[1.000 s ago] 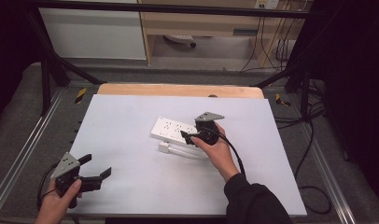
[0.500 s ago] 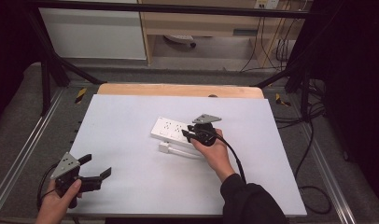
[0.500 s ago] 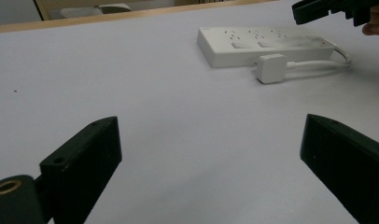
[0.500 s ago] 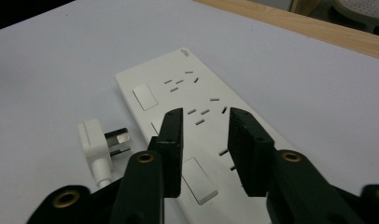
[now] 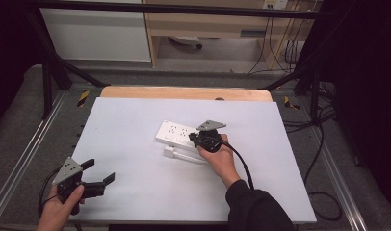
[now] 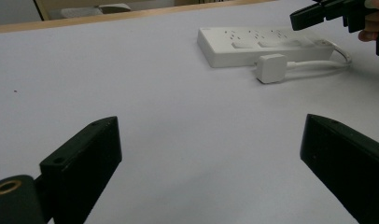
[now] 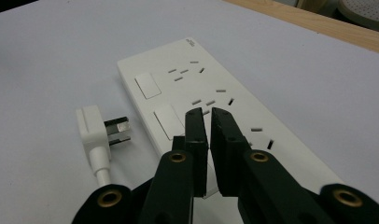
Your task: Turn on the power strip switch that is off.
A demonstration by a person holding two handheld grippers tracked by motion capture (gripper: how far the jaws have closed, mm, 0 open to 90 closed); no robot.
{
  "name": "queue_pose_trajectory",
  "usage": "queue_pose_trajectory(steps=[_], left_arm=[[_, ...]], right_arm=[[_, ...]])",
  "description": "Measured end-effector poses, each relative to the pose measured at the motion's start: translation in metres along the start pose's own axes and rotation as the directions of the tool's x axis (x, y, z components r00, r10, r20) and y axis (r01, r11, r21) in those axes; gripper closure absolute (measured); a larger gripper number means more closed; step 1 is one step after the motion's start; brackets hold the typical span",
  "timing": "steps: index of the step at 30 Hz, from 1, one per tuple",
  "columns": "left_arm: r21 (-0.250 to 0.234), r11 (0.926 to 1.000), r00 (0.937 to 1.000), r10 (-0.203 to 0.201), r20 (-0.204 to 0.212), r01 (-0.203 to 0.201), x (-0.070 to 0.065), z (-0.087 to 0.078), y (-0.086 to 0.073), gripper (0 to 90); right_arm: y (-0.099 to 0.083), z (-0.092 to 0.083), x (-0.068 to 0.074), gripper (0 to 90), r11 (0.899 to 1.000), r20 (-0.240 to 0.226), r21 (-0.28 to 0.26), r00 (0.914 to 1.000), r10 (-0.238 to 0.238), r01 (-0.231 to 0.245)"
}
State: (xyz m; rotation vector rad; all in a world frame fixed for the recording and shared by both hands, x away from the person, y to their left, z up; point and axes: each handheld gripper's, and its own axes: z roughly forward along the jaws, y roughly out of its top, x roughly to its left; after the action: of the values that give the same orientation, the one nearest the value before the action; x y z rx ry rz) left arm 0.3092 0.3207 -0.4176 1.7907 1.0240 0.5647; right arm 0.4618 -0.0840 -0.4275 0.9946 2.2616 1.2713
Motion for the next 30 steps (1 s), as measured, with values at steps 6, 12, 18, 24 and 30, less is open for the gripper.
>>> queue_pose_trajectory(steps=[6,12,18,24,30], left_arm=[[0.000,1.0000,1.0000,0.000,0.000,0.000,0.000,0.000,0.000,5.7],[0.001,1.0000,1.0000,0.002,0.000,-0.002,0.000,0.000,0.000,5.7],[0.000,1.0000,1.0000,0.001,0.000,-0.001,0.000,0.000,0.000,5.7],[0.000,1.0000,1.0000,0.004,-0.002,-0.004,0.000,0.000,0.000,5.7],[0.000,1.0000,1.0000,0.004,-0.001,-0.004,0.000,0.000,0.000,5.7]], right_arm=[[-0.003,0.000,0.000,90.0,1.000,-0.004,0.013,1.0000,-0.002,0.002],[-0.004,0.001,0.001,90.0,1.000,-0.005,0.021,0.9999,-0.009,0.009],[-0.012,0.001,-0.001,90.0,1.000,0.008,0.023,1.0000,-0.002,0.002],[-0.013,0.001,-0.001,90.0,1.000,0.008,0.018,1.0000,-0.001,0.001],[-0.015,0.001,-0.001,90.0,1.000,0.012,0.014,0.9999,-0.006,0.006]])
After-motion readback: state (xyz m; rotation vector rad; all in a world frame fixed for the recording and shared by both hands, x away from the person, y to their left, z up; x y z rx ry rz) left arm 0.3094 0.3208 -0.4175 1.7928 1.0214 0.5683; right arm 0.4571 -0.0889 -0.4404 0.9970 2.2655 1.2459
